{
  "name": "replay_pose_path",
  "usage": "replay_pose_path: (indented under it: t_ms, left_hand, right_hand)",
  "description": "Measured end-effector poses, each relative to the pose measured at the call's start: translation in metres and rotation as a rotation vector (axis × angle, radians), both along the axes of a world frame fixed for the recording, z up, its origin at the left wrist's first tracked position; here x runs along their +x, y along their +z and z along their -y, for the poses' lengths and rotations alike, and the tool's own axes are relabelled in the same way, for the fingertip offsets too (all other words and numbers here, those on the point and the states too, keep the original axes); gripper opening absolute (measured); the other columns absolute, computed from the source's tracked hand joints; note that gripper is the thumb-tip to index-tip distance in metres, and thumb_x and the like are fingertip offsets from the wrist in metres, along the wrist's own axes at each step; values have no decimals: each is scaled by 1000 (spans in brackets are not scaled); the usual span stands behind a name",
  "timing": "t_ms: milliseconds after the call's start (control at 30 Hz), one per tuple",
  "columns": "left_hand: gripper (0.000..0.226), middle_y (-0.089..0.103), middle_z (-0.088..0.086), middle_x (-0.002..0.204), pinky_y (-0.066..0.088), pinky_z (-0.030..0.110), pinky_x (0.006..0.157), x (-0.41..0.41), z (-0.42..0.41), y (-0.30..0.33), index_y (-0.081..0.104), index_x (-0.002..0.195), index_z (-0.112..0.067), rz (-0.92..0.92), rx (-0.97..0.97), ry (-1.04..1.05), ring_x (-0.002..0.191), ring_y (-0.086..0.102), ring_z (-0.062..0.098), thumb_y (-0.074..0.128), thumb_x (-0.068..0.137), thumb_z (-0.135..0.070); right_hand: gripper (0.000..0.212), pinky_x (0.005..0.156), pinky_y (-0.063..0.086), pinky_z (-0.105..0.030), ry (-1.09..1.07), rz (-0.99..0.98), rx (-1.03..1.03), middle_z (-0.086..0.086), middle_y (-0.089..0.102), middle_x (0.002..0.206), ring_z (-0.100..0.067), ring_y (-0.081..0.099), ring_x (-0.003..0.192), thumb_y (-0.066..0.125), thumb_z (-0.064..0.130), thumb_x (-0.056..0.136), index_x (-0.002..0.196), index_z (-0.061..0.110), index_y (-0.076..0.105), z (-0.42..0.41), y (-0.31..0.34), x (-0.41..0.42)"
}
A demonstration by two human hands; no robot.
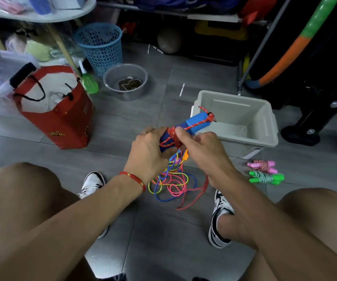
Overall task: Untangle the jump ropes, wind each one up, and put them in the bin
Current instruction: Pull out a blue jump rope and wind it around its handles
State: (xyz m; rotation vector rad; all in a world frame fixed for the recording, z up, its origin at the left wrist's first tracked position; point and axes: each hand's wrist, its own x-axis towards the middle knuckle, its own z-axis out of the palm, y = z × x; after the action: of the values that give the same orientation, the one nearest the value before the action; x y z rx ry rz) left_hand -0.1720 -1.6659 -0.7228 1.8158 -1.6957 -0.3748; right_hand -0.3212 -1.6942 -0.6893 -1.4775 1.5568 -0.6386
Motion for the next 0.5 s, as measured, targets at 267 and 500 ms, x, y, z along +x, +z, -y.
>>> replay_pose_path:
  t_ms: [267,500]
  left_hand:
    - [36,67,1,102,48,27,85,7,2,8,68,118,-15,-503,17,-161,92,62,13,71,88,-35]
    - [51,61,27,123,51,54,97,36,-1,26,58,129,5,-1377,729,-427,109,63,37,59,90,-28]
  right_hand:
    - [57,56,34,-27,35,155,-96,-2,50,56,-11,42,55,73,50,87,69,-4,68,15,-5,-13]
    - [61,58,33,-35,502,216,-162,-9,47,60,-13,38,63,66,53,91,78,-6,65,23,4,-27]
